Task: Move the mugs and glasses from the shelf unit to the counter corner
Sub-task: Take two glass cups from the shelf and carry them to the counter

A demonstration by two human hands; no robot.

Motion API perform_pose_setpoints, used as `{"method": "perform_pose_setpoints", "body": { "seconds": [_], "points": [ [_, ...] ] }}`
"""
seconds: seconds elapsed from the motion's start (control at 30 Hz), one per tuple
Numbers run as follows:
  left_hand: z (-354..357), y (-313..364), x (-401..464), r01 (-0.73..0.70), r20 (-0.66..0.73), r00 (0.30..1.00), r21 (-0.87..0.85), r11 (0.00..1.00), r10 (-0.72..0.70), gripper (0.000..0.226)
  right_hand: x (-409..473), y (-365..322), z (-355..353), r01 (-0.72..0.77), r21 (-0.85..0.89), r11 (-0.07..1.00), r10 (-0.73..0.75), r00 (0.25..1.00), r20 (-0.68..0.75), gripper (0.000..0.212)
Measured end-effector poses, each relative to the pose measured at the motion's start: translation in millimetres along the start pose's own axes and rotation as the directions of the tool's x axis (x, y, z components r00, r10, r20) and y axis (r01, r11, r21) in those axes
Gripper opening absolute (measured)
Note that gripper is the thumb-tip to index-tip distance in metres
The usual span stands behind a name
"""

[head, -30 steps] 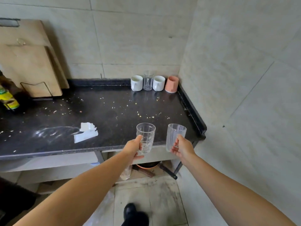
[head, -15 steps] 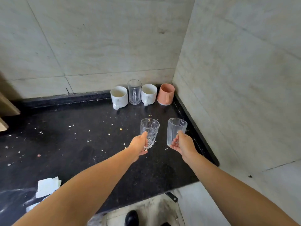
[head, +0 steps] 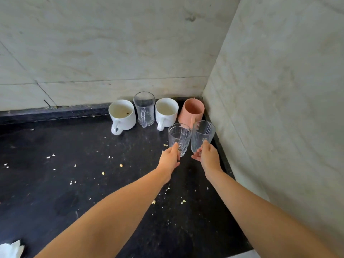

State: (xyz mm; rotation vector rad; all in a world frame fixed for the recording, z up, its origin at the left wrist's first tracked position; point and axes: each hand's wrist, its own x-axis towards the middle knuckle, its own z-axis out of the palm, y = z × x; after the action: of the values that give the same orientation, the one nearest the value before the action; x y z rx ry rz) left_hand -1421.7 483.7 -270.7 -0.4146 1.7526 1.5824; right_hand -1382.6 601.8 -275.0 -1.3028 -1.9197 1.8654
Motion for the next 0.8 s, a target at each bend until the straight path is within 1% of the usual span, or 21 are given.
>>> {"method": "perform_pose_setpoints", "body": {
  "seconds": [0.2, 0.33, 0.5, 0.63, 0.73, 0.8],
  "points": [
    [13.1, -1.4, 24.2, -0.066, -0.021, 0.998, -0.040, 0.997, 0.066, 0.044, 17.2, 9.4, 6.6, 0.079, -0.022, 0.997, -0.079, 0.997, -0.003, 0.038],
    [13.1, -5.3, 35.3, -0.083, -0.023, 0.996, -0.010, 0.996, 0.083, 0.043, 21.0, 14.6, 5.8, 0.093, -0.017, 0.995, -0.093, 0.996, 0.004, 0.037],
    [13.3, -8.5, 44.6, -0.125, -0.046, 0.991, 0.059, 0.990, 0.127, 0.040, 23.9, 16.8, 4.7, 0.080, 0.018, 0.997, -0.081, 0.995, 0.051, 0.027],
    [11.9, -6.4, 47.7, -0.168, -0.050, 0.983, 0.108, 0.980, 0.174, 0.040, 26.5, 15.3, 2.3, 0.066, -0.053, 0.996, -0.060, 0.993, 0.101, 0.023],
    [10.0, -5.5, 45.9, -0.180, -0.047, 0.981, 0.123, 0.976, 0.187, 0.039, 26.4, 11.9, 0.1, 0.033, -0.098, 0.995, -0.025, 0.996, 0.089, 0.024],
    [7.0, -2.9, 39.3, -0.177, -0.044, 0.982, 0.149, 0.973, 0.186, 0.039, 24.0, 7.1, -3.2, 0.018, -0.119, 0.993, -0.008, 0.997, 0.081, 0.028]
  ]
}}
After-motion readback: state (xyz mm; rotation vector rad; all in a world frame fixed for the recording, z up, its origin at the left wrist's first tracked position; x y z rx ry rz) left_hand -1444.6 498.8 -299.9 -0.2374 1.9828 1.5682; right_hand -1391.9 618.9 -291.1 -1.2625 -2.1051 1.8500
